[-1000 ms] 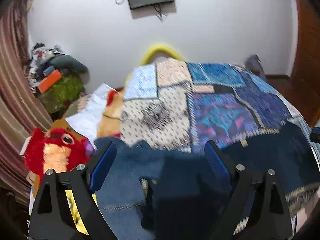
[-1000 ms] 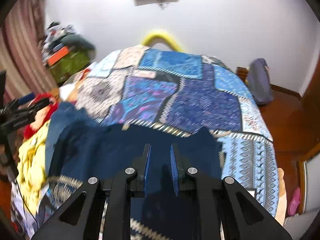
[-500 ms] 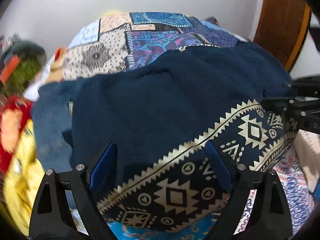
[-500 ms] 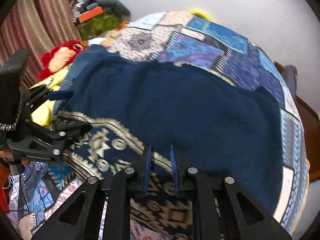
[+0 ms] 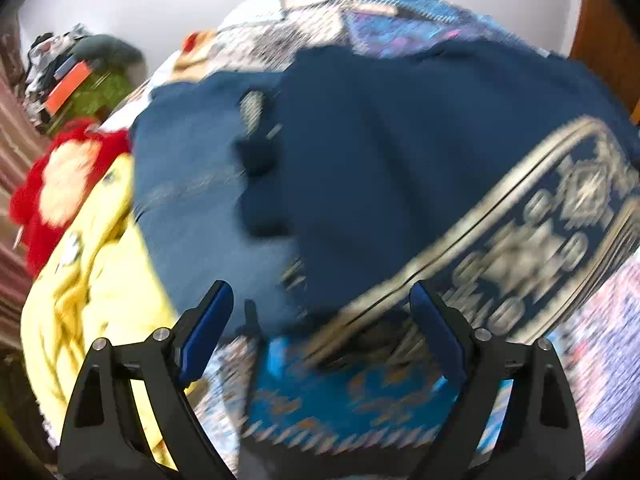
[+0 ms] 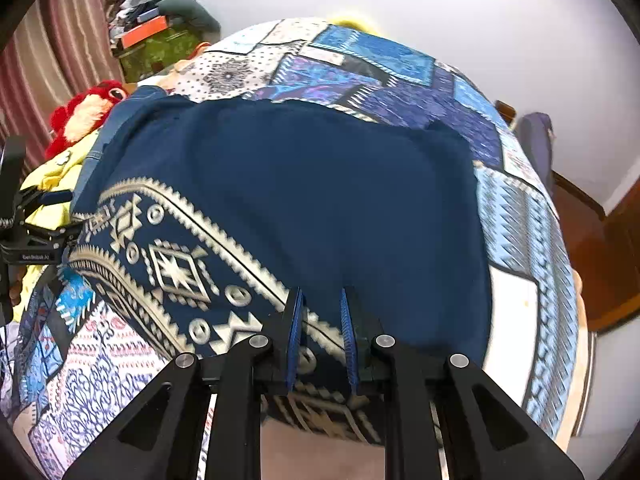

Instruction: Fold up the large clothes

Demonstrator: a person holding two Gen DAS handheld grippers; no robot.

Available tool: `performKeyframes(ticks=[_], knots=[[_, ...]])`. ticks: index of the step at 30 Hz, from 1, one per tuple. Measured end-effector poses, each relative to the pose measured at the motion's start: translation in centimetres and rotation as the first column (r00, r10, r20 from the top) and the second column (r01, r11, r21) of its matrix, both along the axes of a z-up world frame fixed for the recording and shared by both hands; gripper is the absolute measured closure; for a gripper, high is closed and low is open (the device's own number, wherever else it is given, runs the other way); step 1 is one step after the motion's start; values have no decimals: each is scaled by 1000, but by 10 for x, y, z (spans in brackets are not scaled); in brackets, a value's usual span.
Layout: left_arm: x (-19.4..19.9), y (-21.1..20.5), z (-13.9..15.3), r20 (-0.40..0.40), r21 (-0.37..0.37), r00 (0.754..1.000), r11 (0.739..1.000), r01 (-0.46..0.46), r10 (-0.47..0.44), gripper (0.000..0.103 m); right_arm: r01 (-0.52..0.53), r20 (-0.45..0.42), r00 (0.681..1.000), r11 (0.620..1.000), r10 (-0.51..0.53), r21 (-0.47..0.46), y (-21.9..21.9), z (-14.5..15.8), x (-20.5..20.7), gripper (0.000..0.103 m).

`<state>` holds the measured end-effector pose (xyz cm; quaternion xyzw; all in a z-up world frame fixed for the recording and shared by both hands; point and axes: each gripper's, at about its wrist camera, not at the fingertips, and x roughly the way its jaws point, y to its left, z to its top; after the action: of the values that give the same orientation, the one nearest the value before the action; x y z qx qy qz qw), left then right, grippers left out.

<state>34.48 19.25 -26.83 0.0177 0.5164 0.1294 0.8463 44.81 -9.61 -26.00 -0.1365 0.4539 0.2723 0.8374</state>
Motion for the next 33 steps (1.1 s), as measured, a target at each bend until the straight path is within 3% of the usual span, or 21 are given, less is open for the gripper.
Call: performKeyframes(ticks=[4, 5, 7, 9, 12, 17, 21, 25, 26, 31, 33], knots=[[-38, 30, 1, 1, -20, 995, 995, -102, 102, 12, 63, 10, 998, 997, -63, -43, -24, -4, -5, 87], [-48, 36, 3, 8, -35, 992, 991, -127, 127, 12, 89, 10, 996, 994, -88, -61, -31, -6, -5, 78], [-66, 46, 10, 30, -69, 986, 984, -163, 165, 12, 163, 47, 986, 981, -159, -108, -47, -9, -6, 0], [-81, 50, 17, 54, -100, 980, 978, -183, 189, 12, 228, 95, 972, 962, -215, -152, -65, -15, -8, 0], [-99, 49, 33, 92, -164, 973, 967, -195, 212, 12, 246, -25, 968, 964, -249, -103, -90, -24, -10, 0], [-103, 33, 46, 131, -327, 965, 929, -175, 228, 12, 265, -12, 964, 962, -266, -59, -107, -7, -27, 0], [-96, 17, 45, 146, -521, 963, 845, -120, 227, 12, 262, -14, 965, 964, -261, 41, -104, 20, -37, 0], [-79, 2, 27, 126, -704, 965, 706, -76, 230, 12, 246, -22, 969, 959, -245, 141, -91, 41, -40, 0], [-74, 0, 22, 116, -725, 966, 684, -76, 230, 12, 243, -24, 970, 958, -242, 154, -87, 44, -43, 0], [-46, -3, -11, 64, -850, 969, 521, -72, 238, 12, 211, -44, 978, 956, -206, 202, -67, 45, -43, 0], [-31, 1, -21, 50, -872, 967, 483, -79, 248, 14, 199, -55, 980, 958, -192, 204, -59, 40, -39, 0]])
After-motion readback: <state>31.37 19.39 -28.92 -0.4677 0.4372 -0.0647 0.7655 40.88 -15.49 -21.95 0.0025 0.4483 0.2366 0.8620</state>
